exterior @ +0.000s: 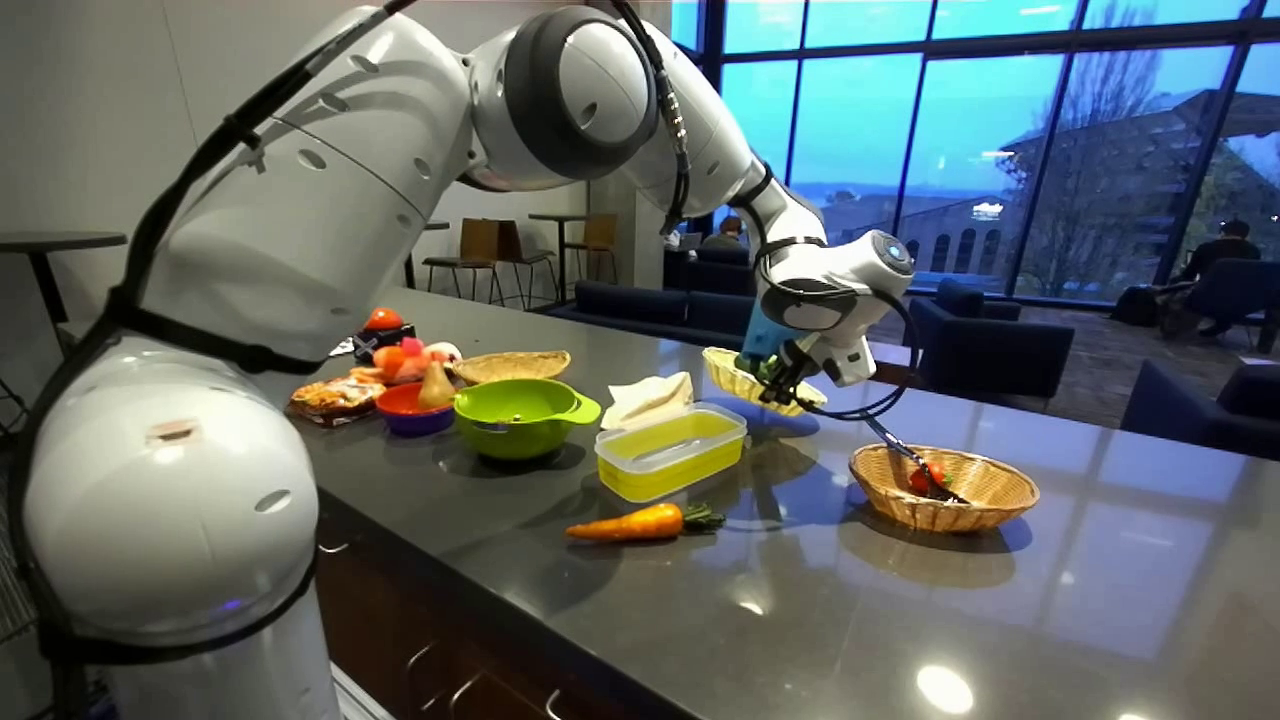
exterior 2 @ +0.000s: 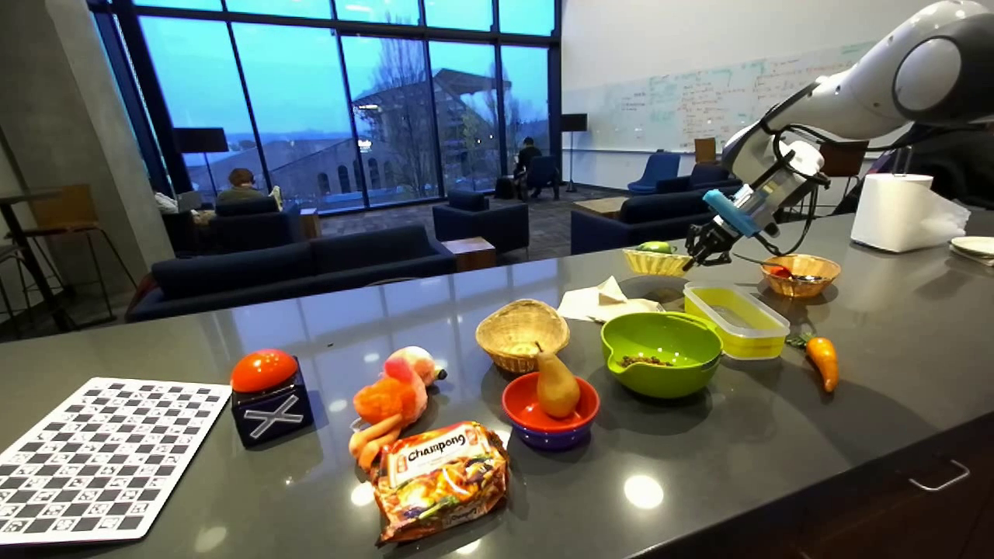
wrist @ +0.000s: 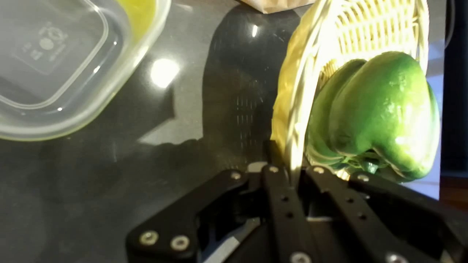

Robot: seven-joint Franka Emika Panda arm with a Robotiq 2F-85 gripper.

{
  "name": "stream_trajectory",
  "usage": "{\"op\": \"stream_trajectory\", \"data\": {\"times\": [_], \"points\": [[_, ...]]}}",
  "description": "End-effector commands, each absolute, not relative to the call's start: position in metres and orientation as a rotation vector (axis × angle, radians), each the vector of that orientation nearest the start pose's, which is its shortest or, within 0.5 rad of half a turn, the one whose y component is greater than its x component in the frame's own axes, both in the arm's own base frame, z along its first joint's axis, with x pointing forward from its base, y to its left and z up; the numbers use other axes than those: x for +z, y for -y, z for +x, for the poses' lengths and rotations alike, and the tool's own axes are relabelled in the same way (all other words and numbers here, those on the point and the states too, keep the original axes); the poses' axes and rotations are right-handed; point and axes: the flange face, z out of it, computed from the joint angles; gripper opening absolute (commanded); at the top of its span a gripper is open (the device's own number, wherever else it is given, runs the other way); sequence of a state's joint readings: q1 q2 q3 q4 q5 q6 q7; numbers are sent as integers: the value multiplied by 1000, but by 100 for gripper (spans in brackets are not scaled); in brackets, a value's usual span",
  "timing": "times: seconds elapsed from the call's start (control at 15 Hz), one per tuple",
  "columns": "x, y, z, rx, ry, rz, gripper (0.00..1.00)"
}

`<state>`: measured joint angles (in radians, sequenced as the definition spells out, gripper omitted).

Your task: Remove the basket from the yellow container.

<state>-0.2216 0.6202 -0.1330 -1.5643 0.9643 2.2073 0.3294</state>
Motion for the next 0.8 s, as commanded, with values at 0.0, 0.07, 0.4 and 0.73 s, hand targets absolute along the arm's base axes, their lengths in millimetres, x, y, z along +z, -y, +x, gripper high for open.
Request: {"op": "stream_trajectory", "data": {"times": [0.0, 0.07, 0.4, 0.73], "points": [[296, 208, 681, -52, -1424, -1984, 9], [296, 208, 681, -46, -1426, -1982, 9], [295, 209, 681, -42, -1430, -1979, 9], [289, 211, 690, -83, -1413, -1987, 2]]}}
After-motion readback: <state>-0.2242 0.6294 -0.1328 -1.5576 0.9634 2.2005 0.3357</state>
